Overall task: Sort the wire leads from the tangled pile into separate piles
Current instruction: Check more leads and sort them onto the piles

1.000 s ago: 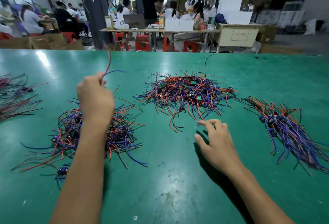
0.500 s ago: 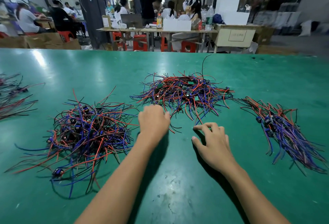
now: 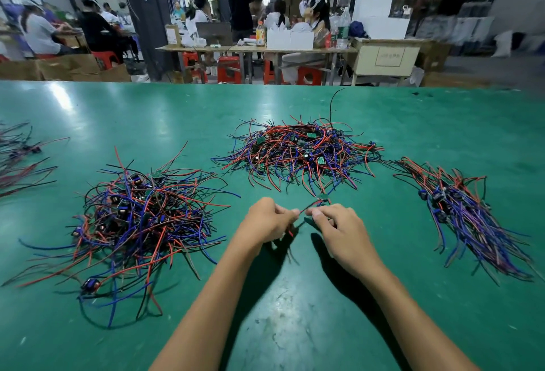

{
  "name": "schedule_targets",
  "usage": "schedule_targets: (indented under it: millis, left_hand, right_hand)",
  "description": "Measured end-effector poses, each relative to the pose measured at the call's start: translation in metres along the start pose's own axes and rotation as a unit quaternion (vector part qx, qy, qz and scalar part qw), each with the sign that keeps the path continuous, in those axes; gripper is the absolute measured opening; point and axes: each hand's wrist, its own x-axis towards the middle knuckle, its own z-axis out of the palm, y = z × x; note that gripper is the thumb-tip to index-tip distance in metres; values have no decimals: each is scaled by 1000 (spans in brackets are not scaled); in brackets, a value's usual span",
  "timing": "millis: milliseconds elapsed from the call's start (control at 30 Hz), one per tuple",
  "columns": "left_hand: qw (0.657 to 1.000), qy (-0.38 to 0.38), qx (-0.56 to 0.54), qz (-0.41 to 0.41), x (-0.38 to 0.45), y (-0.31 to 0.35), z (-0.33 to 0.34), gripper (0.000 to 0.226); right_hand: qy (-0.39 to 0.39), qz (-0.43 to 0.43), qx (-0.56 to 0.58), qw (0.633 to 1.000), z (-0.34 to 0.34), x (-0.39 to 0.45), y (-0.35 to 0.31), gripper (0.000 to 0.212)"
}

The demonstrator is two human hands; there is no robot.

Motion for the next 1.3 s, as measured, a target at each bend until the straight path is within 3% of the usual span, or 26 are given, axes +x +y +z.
schedule_targets:
  millis: [133, 233, 300, 500, 867, 1300]
  left_hand:
    - [993, -33, -95, 63, -18, 3, 3, 30]
    - [984, -40, -153, 86, -24, 5, -1, 17]
    - [979, -54, -169, 104, -27, 2, -3, 15]
    - [974, -104, -171, 111, -30, -3, -8, 20]
    - [972, -144, -102, 156, -29, -6, -13, 13]
    - [981, 54, 11, 188, -24, -8, -10, 15]
  right_hand:
    - [-6, 56, 135, 989, -5, 4, -6, 25]
    - [25, 99, 314, 944, -11, 4, -12, 23]
    - [52, 119, 368, 921, -16, 3, -13, 21]
    - [1, 138, 427, 894, -20, -1, -15, 23]
    - [-3, 106, 453, 885, -20, -6, -17, 21]
    - [-16, 37, 481, 876, -19, -6, -19, 23]
